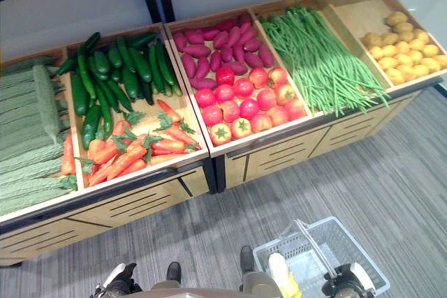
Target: Get the vegetables into the basket
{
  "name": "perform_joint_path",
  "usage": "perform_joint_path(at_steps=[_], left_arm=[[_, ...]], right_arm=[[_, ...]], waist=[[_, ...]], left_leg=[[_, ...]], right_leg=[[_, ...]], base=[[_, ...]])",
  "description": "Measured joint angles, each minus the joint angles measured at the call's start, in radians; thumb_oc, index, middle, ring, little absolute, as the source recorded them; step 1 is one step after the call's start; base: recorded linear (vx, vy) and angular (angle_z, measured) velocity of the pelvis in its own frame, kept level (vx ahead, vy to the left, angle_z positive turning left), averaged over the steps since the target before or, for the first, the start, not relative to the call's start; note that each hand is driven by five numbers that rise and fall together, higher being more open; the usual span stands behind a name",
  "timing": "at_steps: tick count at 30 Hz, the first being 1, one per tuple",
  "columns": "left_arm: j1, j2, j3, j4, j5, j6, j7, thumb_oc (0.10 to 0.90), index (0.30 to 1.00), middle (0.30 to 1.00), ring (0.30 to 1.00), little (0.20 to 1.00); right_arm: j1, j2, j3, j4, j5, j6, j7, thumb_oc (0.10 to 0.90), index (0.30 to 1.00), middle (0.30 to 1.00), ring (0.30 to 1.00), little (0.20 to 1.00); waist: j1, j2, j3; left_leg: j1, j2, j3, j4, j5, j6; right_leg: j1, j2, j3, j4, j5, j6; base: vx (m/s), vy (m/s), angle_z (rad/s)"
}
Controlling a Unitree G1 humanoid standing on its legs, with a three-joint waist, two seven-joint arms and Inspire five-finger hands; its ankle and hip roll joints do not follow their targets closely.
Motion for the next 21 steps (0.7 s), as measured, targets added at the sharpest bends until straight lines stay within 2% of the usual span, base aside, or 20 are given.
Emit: perform_joint_path(at_steps=[5, 7, 8, 10, 12, 13, 14, 17, 18, 21], left_arm=[[0.021, -0.026, 0.045, 0.012, -0.064, 0.003, 0.004, 0.900, 1.000, 1.000, 1.000, 1.000], [0.021, -0.035, 0.113, 0.015, -0.110, 0.001, 0.010, 0.900, 1.000, 1.000, 1.000, 1.000], [0.024, -0.043, 0.201, 0.001, -0.184, -0.004, 0.041, 0.900, 1.000, 1.000, 1.000, 1.000], [0.023, -0.024, 0.265, -0.002, -0.275, -0.022, 0.114, 0.900, 1.000, 1.000, 1.000, 1.000], [0.004, 0.000, 0.454, 0.013, -0.384, -0.033, 0.157, 0.900, 1.000, 1.000, 1.000, 1.000], [-0.013, 0.030, 0.579, 0.020, -0.473, -0.039, 0.207, 0.900, 1.000, 1.000, 1.000, 1.000], [-0.021, 0.049, 0.624, 0.022, -0.514, -0.043, 0.241, 0.900, 1.000, 1.000, 1.000, 1.000], [-0.032, 0.190, 0.627, 0.043, -0.618, -0.079, 0.362, 0.900, 1.000, 1.000, 1.000, 1.000], [-0.032, 0.223, 0.614, 0.002, -0.636, -0.087, 0.418, 0.900, 1.000, 1.000, 1.000, 1.000], [-0.032, 0.231, 0.608, -0.101, -0.636, -0.100, 0.459, 0.900, 1.000, 1.000, 1.000, 1.000]], right_arm=[[-0.004, -0.008, 0.008, -0.004, 0.000, -0.006, 0.001, 0.400, 0.300, 0.300, 0.300, 0.300], [-0.003, -0.007, 0.010, 0.007, -0.001, -0.010, 0.001, 0.400, 0.300, 0.300, 0.300, 0.300], [-0.001, -0.004, 0.009, 0.025, -0.001, -0.010, 0.000, 0.400, 0.300, 0.300, 0.300, 0.300], [0.005, 0.016, 0.009, 0.037, -0.002, -0.010, 0.000, 0.400, 0.300, 0.300, 0.300, 0.300], [0.015, 0.035, 0.009, 0.037, -0.002, -0.010, 0.000, 0.400, 0.300, 0.300, 0.300, 0.300], [0.019, 0.044, 0.012, 0.036, -0.003, -0.009, -0.006, 0.400, 0.300, 0.300, 0.300, 0.300], [0.023, 0.047, 0.017, 0.034, -0.003, -0.009, -0.006, 0.400, 0.300, 0.300, 0.300, 0.300], [0.029, 0.049, 0.043, 0.027, -0.006, -0.016, -0.009, 0.400, 0.300, 0.300, 0.300, 0.300], [0.034, 0.049, 0.050, 0.018, -0.010, -0.021, -0.013, 0.400, 0.300, 0.300, 0.300, 0.300], [0.033, 0.049, 0.051, 0.019, -0.024, -0.028, -0.013, 0.400, 0.300, 0.300, 0.300, 0.300]], waist=[[-0.004, 0.030, -0.012], [-0.002, 0.040, -0.019], [0.004, 0.049, -0.026], [0.009, 0.023, -0.035], [0.009, 0.003, -0.049], [0.011, -0.007, -0.057], [0.011, -0.013, -0.062], [0.009, -0.029, -0.074], [0.011, -0.031, -0.075], [0.012, -0.034, -0.076]], left_leg=[[0.026, 0.001, 0.075, -0.024, -0.016, -0.015], [0.033, 0.003, 0.086, -0.032, -0.052, -0.012], [0.040, 0.003, 0.090, -0.044, -0.082, -0.020], [0.041, -0.034, 0.092, -0.048, -0.093, 0.000], [0.045, -0.052, 0.093, -0.048, -0.098, 0.010], [0.050, -0.059, 0.093, -0.048, -0.101, 0.014], [0.051, -0.061, 0.095, -0.048, -0.102, 0.016], [0.065, -0.076, 0.101, -0.048, -0.103, 0.018], [0.072, -0.083, 0.104, -0.048, -0.106, 0.023], [0.074, -0.089, 0.106, -0.048, -0.107, 0.024]], right_leg=[[0.015, 0.000, -0.004, -0.004, -0.013, -0.010], [0.015, 0.002, -0.005, -0.001, -0.010, 0.001], [0.015, -0.001, -0.005, 0.001, -0.006, 0.015], [0.015, -0.041, -0.003, 0.001, -0.002, 0.038], [0.019, -0.059, -0.004, 0.001, -0.003, 0.051], [0.024, -0.065, -0.004, 0.001, 0.002, 0.061], [0.025, -0.067, -0.004, 0.001, 0.001, 0.063], [0.035, -0.077, -0.001, 0.001, 0.001, 0.068], [0.038, -0.082, 0.005, 0.001, 0.002, 0.070], [0.042, -0.088, 0.008, 0.001, 0.003, 0.073]], base=[[0.05, 0.009, 0.10], [0.02, 0.044, 0.00], [0.01, 0.029, 0.05], [0.02, 0.058, 0.04], [0.02, 0.052, 0.03], [0.01, 0.050, 0.01], [0.00, 0.030, 0.00], [0.00, 0.047, -0.02], [-0.02, 0.048, -0.06], [0.00, 0.000, 0.00]])
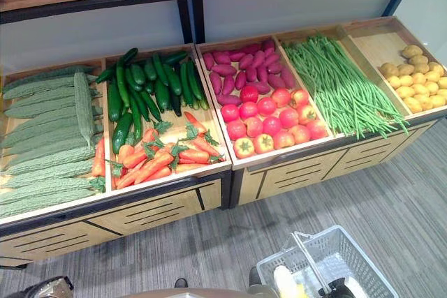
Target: Get the vegetables into the basket
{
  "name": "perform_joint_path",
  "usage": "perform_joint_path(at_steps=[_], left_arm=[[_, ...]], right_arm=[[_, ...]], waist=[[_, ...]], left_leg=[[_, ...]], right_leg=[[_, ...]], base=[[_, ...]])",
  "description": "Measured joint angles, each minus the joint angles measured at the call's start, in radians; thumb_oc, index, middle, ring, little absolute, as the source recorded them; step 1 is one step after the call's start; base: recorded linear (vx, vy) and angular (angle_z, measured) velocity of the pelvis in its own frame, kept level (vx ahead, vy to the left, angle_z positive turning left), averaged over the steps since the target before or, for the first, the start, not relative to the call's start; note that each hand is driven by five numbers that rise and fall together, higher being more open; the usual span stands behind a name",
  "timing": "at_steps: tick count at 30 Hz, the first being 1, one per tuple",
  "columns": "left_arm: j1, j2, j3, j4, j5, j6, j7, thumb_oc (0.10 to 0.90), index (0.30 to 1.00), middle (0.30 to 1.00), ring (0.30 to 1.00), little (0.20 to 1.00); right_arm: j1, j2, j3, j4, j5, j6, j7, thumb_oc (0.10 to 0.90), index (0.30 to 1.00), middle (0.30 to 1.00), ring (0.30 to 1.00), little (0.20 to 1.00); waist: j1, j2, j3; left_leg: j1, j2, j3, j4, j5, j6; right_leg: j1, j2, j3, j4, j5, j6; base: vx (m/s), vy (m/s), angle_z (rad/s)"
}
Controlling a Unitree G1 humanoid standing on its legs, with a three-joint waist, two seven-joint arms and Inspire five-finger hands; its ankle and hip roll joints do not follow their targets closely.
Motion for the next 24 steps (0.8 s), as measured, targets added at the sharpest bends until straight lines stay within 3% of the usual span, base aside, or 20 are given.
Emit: perform_joint_path(at_steps=[5, 6, 10, 12, 15, 16, 17, 21, 24], left_arm=[[-0.004, 0.027, 0.012, -0.181, -0.008, -0.034, 0.068, 0.900, 1.000, 1.000, 1.000, 1.000], [0.016, 0.030, 0.018, -0.330, -0.004, -0.009, 0.104, 0.900, 1.000, 1.000, 1.000, 1.000], [0.079, 0.043, 0.002, -0.683, 0.167, -0.007, 0.171, 0.900, 1.000, 1.000, 1.000, 1.000], [0.101, 0.051, -0.002, -0.794, 0.329, -0.038, 0.189, 0.900, 1.000, 1.000, 1.000, 1.000], [0.107, 0.092, -0.073, -0.783, 0.351, -0.058, 0.088, 0.900, 1.000, 1.000, 1.000, 1.000], [0.124, 0.142, -0.146, -0.772, 0.339, -0.056, -0.021, 0.900, 1.000, 1.000, 1.000, 1.000], [0.132, 0.163, -0.182, -0.773, 0.342, -0.064, -0.063, 0.900, 1.000, 1.000, 1.000, 1.000], [0.151, 0.203, -0.268, -0.777, 0.321, -0.099, -0.287, 0.900, 1.000, 1.000, 1.000, 1.000], [0.173, 0.307, -0.351, -0.786, 0.306, -0.106, -0.413, 0.900, 1.000, 1.000, 1.000, 1.000]], right_arm=[[0.007, 0.000, -0.002, 0.002, 0.000, -0.005, -0.004, 0.400, 0.300, 0.300, 0.300, 0.300], [0.015, 0.000, -0.003, 0.001, 0.000, -0.010, -0.004, 0.400, 0.300, 0.300, 0.300, 0.300], [0.044, 0.002, -0.023, -0.001, 0.000, -0.028, -0.005, 0.400, 0.300, 0.300, 0.300, 0.300], [0.046, 0.001, -0.051, 0.002, 0.002, -0.033, -0.008, 0.400, 0.300, 0.300, 0.300, 0.300], [0.036, -0.007, -0.054, 0.001, 0.004, -0.032, -0.005, 0.400, 0.300, 0.300, 0.300, 0.300], [0.034, -0.017, -0.053, -0.024, 0.004, -0.033, 0.006, 0.400, 0.300, 0.300, 0.300, 0.300], [0.034, -0.019, -0.053, -0.029, 0.004, -0.035, 0.007, 0.400, 0.300, 0.300, 0.300, 0.300], [0.025, -0.032, -0.054, -0.062, 0.004, -0.038, 0.027, 0.400, 0.300, 0.300, 0.300, 0.300], [0.016, -0.041, -0.054, -0.072, 0.003, -0.042, 0.048, 0.400, 0.300, 0.300, 0.300, 0.300]], waist=[[-0.002, -0.013, -0.009], [-0.002, -0.017, -0.007], [0.006, -0.024, -0.004], [0.008, -0.018, -0.002], [0.010, -0.006, 0.005], [0.009, -0.002, 0.013], [0.010, -0.002, 0.016], [0.007, 0.004, 0.025], [-0.003, 0.006, 0.038]], left_leg=[[0.005, 0.004, 0.003, 0.000, 0.000, -0.001], [0.005, 0.006, 0.004, 0.000, 0.001, -0.002], [-0.004, 0.008, -0.008, -0.001, 0.001, -0.004], [0.001, 0.007, -0.010, -0.001, 0.002, -0.004], [0.002, 0.005, -0.013, 0.000, 0.002, -0.004], [0.001, 0.005, -0.012, 0.000, 0.003, -0.003], [0.001, 0.005, -0.012, 0.000, 0.003, -0.003], [0.003, 0.003, -0.007, -0.001, 0.003, -0.003], [0.004, 0.004, -0.004, -0.001, 0.003, -0.003]], right_leg=[[0.002, 0.001, 0.004, 0.000, 0.000, 0.001], [0.002, 0.000, 0.005, 0.000, -0.001, 0.001], [0.002, 0.001, -0.009, 0.000, -0.005, 0.006], [0.008, 0.000, -0.013, -0.001, -0.006, 0.009], [0.009, -0.002, -0.015, -0.002, -0.004, 0.005], [0.009, -0.002, -0.013, -0.005, -0.004, 0.006], [0.009, -0.002, -0.013, -0.005, -0.005, 0.006], [0.007, -0.003, -0.007, -0.005, -0.004, 0.006], [0.007, -0.003, -0.006, -0.005, -0.004, 0.006]], base=[[-0.01, 0.001, -0.02], [0.00, 0.000, 0.00], [-0.01, -0.021, 0.08], [-0.04, -0.003, 0.06], [-0.04, 0.026, 0.02], [0.00, 0.000, 0.00], [0.00, 0.000, 0.00], [-0.01, 0.021, -0.03], [0.01, 0.007, -0.02]])
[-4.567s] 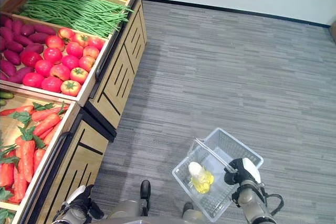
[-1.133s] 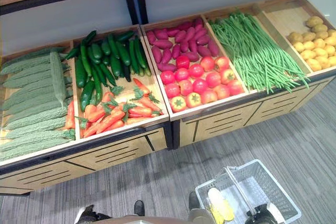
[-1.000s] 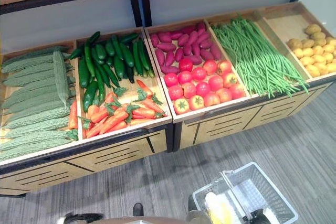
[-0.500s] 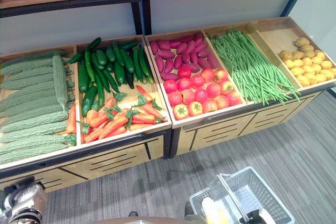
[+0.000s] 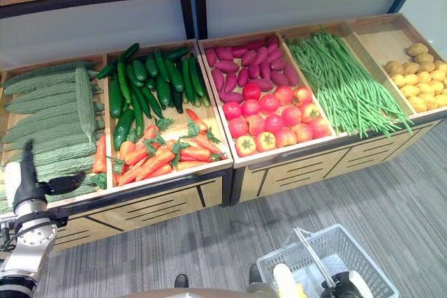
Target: Get the vegetables into the basket
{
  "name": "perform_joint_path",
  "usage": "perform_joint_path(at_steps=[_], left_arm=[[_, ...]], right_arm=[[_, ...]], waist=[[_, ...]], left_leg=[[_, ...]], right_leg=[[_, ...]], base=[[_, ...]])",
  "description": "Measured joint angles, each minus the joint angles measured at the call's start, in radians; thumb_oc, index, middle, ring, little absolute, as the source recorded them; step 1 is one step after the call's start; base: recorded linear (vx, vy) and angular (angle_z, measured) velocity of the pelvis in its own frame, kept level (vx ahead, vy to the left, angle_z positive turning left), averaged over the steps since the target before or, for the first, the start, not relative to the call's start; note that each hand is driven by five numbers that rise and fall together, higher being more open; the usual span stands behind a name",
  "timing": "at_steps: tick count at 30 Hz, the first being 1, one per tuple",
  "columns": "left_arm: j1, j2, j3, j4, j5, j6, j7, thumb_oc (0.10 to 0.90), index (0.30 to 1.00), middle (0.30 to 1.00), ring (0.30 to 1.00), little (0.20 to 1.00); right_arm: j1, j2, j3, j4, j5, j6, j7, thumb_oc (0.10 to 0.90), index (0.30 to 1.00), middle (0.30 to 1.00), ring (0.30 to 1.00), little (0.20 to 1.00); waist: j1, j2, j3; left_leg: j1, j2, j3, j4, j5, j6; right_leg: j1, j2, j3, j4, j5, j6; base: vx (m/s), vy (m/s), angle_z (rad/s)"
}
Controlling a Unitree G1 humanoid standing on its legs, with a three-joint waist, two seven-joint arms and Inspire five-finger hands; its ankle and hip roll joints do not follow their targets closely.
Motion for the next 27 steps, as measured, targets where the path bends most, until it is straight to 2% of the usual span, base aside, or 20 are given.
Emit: perform_joint_path(at_steps=[1, 2, 6, 11, 19, 23, 27], left_arm=[[0.004, 0.029, -0.025, -0.038, -0.002, -0.007, -0.072, 0.900, 1.000, 1.000, 1.000, 1.000], [0.004, 0.028, -0.026, -0.054, -0.004, -0.028, -0.099, 0.900, 1.000, 1.000, 1.000, 1.000], [0.004, 0.026, -0.060, -0.164, -0.068, -0.037, -0.201, 0.900, 1.000, 1.000, 1.000, 1.000], [-0.001, 0.026, -0.124, -0.234, -0.080, -0.055, -0.268, 0.900, 1.000, 1.000, 1.000, 1.000], [-0.032, -0.014, -0.198, -0.227, -0.048, -0.053, -0.279, 0.900, 1.000, 1.000, 1.000, 1.000], [-0.051, -0.075, -0.204, -0.212, 0.005, -0.051, -0.223, 0.900, 1.000, 1.000, 1.000, 1.000], [-0.074, -0.090, -0.219, -0.180, 0.054, -0.043, -0.185, 0.900, 1.000, 1.000, 1.000, 1.000]], right_arm=[[0.000, -0.004, 0.000, 0.009, 0.000, 0.002, 0.010, 0.400, 0.300, 0.300, 0.300, 0.300], [0.000, -0.005, 0.000, 0.011, 0.000, 0.005, 0.015, 0.400, 0.300, 0.300, 0.300, 0.300], [-0.008, -0.005, 0.004, 0.007, -0.002, 0.005, 0.033, 0.400, 0.300, 0.300, 0.300, 0.300], [-0.027, -0.005, 0.013, 0.004, -0.003, 0.001, 0.035, 0.400, 0.300, 0.300, 0.300, 0.300], [-0.040, -0.004, 0.022, 0.012, -0.004, 0.003, 0.038, 0.400, 0.300, 0.300, 0.300, 0.300], [-0.049, -0.003, 0.029, 0.014, -0.004, 0.005, 0.036, 0.400, 0.300, 0.300, 0.300, 0.300], [-0.054, -0.003, 0.034, 0.013, -0.005, 0.006, 0.034, 0.400, 0.300, 0.300, 0.300, 0.300]], waist=[[-0.001, 0.004, 0.003], [-0.001, 0.006, 0.004], [-0.003, 0.007, 0.005], [-0.006, 0.010, 0.006], [-0.005, 0.009, 0.007], [-0.008, 0.008, 0.008], [-0.013, 0.007, 0.008]], left_leg=[[0.000, -0.001, 0.001, 0.000, 0.000, 0.000], [0.001, -0.001, 0.001, 0.000, 0.000, 0.000], [0.002, -0.001, 0.002, 0.000, 0.000, 0.000], [0.004, 0.000, 0.004, 0.000, 0.000, 0.000], [0.002, -0.001, 0.003, 0.000, 0.000, 0.000], [-0.002, 0.000, 0.003, 0.000, 0.000, 0.000], [-0.007, 0.000, 0.004, 0.000, 0.000, 0.000]], right_leg=[[0.000, -0.001, 0.001, 0.001, 0.000, 0.000], [0.001, -0.001, 0.002, 0.001, 0.000, 0.000], [0.001, -0.001, 0.005, 0.001, 0.000, 0.000], [0.001, 0.001, 0.008, 0.000, 0.001, 0.000], [0.000, 0.000, 0.007, 0.001, 0.001, 0.000], [-0.004, 0.001, 0.008, 0.001, 0.001, 0.000], [-0.010, 0.006, 0.009, 0.004, 0.002, -0.001]], base=[[0.00, 0.000, 0.00], [0.00, 0.000, 0.00], [0.00, 0.000, 0.00], [0.00, 0.000, 0.00], [0.00, 0.000, 0.00], [0.00, 0.000, 0.00], [0.00, 0.000, 0.00]])
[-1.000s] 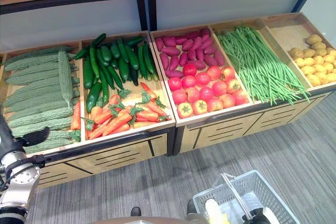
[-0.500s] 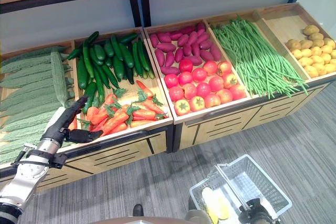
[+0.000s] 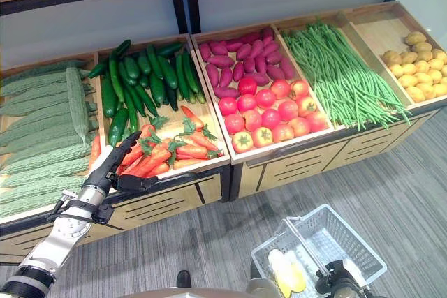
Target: Get the vegetables into the basket
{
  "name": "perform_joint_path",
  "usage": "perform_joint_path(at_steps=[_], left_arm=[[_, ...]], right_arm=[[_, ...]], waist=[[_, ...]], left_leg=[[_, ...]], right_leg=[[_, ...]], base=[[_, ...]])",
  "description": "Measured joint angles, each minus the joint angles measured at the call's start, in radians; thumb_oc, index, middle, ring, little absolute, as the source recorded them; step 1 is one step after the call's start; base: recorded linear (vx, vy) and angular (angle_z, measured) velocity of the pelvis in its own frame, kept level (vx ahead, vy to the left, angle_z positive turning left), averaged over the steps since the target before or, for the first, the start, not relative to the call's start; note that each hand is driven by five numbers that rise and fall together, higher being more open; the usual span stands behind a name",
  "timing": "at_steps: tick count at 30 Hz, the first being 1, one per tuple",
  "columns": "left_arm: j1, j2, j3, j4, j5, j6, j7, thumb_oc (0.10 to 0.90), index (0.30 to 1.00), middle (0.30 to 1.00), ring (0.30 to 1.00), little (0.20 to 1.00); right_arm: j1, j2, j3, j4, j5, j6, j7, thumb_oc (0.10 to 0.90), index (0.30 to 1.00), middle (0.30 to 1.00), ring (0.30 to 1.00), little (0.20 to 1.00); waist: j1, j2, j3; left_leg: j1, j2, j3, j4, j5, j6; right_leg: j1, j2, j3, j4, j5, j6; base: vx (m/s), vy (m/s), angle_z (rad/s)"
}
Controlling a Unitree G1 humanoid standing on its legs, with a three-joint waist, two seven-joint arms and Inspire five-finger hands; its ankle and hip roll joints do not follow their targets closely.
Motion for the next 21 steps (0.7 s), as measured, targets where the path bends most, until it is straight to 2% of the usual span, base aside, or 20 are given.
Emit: perform_joint_path(at_steps=[17, 18, 19, 20, 21], left_arm=[[-0.088, -0.017, -0.046, 0.102, 0.103, 0.036, 0.057, 0.900, 1.000, 1.000, 1.000, 1.000], [-0.098, -0.016, -0.046, 0.103, 0.105, 0.037, 0.063, 0.822, 0.890, 0.890, 0.890, 0.890], [-0.108, -0.015, -0.048, 0.108, 0.108, 0.036, 0.070, 0.598, 0.577, 0.577, 0.577, 0.577], [-0.120, -0.015, -0.052, 0.119, 0.123, 0.036, 0.077, 0.400, 0.300, 0.300, 0.300, 0.300], [-0.128, -0.014, -0.057, 0.127, 0.138, 0.037, 0.078, 0.400, 0.300, 0.300, 0.300, 0.300]], right_arm=[[-0.038, 0.000, 0.022, -0.007, -0.008, 0.005, -0.013, 0.400, 0.300, 0.300, 0.300, 0.300], [-0.040, 0.000, 0.023, -0.008, -0.010, 0.005, -0.016, 0.400, 0.300, 0.300, 0.300, 0.300], [-0.044, 0.000, 0.031, -0.009, -0.010, 0.005, -0.021, 0.400, 0.300, 0.300, 0.300, 0.300], [-0.051, 0.000, 0.039, -0.007, -0.011, 0.005, -0.024, 0.400, 0.300, 0.300, 0.300, 0.300], [-0.053, 0.001, 0.039, -0.007, -0.012, 0.005, -0.024, 0.400, 0.300, 0.300, 0.300, 0.300]], waist=[[-0.016, -0.011, 0.039], [-0.014, -0.012, 0.043], [-0.014, -0.013, 0.049], [-0.013, -0.013, 0.053], [-0.012, -0.013, 0.053]], left_leg=[[-0.031, 0.001, 0.020, 0.000, 0.001, 0.000], [-0.031, 0.001, 0.020, 0.000, 0.001, 0.000], [-0.031, 0.001, 0.020, 0.000, 0.001, 0.000], [-0.031, 0.001, 0.020, 0.000, 0.001, 0.000], [-0.031, 0.001, 0.020, 0.000, 0.001, 0.000]], right_leg=[[-0.043, 0.003, 0.014, 0.000, 0.010, 0.001], [-0.043, 0.003, 0.013, 0.000, 0.010, 0.001], [-0.043, 0.003, 0.014, 0.000, 0.010, 0.001], [-0.043, 0.003, 0.014, 0.000, 0.011, 0.001], [-0.043, 0.002, 0.014, 0.000, 0.011, 0.001]], base=[[-0.01, 0.000, -0.03], [0.00, 0.000, 0.00], [0.00, 0.000, 0.00], [0.00, 0.000, 0.00], [0.00, 0.000, 0.00]])
